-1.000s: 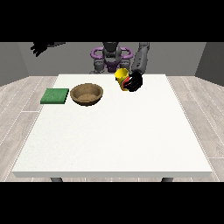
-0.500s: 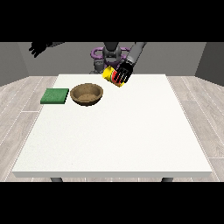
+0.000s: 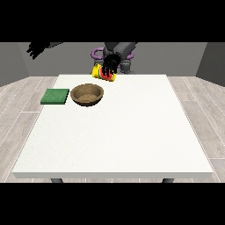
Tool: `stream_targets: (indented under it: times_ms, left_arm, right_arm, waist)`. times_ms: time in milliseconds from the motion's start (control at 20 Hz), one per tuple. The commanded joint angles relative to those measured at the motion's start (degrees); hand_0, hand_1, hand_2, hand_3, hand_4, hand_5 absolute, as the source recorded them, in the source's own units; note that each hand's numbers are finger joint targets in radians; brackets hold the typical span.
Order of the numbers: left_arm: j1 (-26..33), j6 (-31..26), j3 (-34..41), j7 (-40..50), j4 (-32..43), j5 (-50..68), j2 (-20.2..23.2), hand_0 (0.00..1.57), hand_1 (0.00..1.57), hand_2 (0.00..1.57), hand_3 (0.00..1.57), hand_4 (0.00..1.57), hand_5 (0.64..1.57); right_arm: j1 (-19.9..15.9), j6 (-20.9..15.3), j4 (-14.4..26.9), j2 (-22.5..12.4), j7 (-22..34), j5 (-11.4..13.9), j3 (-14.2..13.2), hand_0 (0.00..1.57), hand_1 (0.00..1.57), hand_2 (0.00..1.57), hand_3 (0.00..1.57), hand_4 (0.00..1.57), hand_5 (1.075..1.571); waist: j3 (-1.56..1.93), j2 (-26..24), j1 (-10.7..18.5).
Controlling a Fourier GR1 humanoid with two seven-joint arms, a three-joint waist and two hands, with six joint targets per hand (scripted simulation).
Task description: Pick the cup and pour the ball into the bowl, then pick the bowl and place it on the pad
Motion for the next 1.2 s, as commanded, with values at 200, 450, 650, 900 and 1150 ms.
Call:
stream_targets:
  times_ms: [200, 450, 650, 900, 1150]
  left_arm:
    - [-6.1, -13.9, -11.2, 11.0, -0.9, -10.9, -0.5, 1.22, 1.22, 1.57, 1.57, 1.06, 1.571]
    - [-1.7, -22.8, -16.8, 12.7, -8.3, -11.5, -0.5, 0.25, 0.25, 1.23, 1.56, 1.08, 1.57]
    - [0.9, -28.5, -18.2, 11.9, -13.8, -11.4, -0.5, 0.0, 0.0, 1.14, 1.57, 1.12, 1.571]
    - [-0.6, -19.2, -10.1, 9.3, -18.5, -9.0, 0.4, 0.32, 0.32, 1.5, 1.54, 1.11, 1.57]
    - [4.7, -9.6, 5.0, -1.0, -26.8, 8.2, 6.3, 0.95, 0.95, 1.37, 1.08, 1.3, 1.556]
  right_arm:
    - [-3.9, -1.4, 3.4, 1.2, -0.5, 1.8, 1.6, 0.0, 0.0, 0.0, 0.29, 0.69, 1.552]
    - [-4.3, -1.8, 4.2, 2.3, -0.7, 3.0, 3.1, 0.0, 0.0, 0.0, 0.32, 0.69, 1.553]
    - [-2.9, -2.4, 4.6, 2.9, -0.2, 3.2, 3.4, 0.0, 0.0, 0.0, 0.17, 0.71, 1.55]
    - [-3.5, -5.4, 6.9, 0.3, -1.1, 3.5, 0.0, 0.0, 0.0, 0.0, 0.14, 0.73, 1.546]
    - [-1.1, -6.4, 6.8, -0.2, -2.6, 2.9, -2.2, 0.0, 0.0, 0.0, 0.11, 0.74, 1.551]
  waist:
    - [-0.05, -0.8, -0.2]
    - [-0.1, -1.5, -2.5]
    - [-0.11, -3.4, -1.1]
    - [-0.15, -3.0, 7.1]
    - [-0.49, -2.5, 11.7]
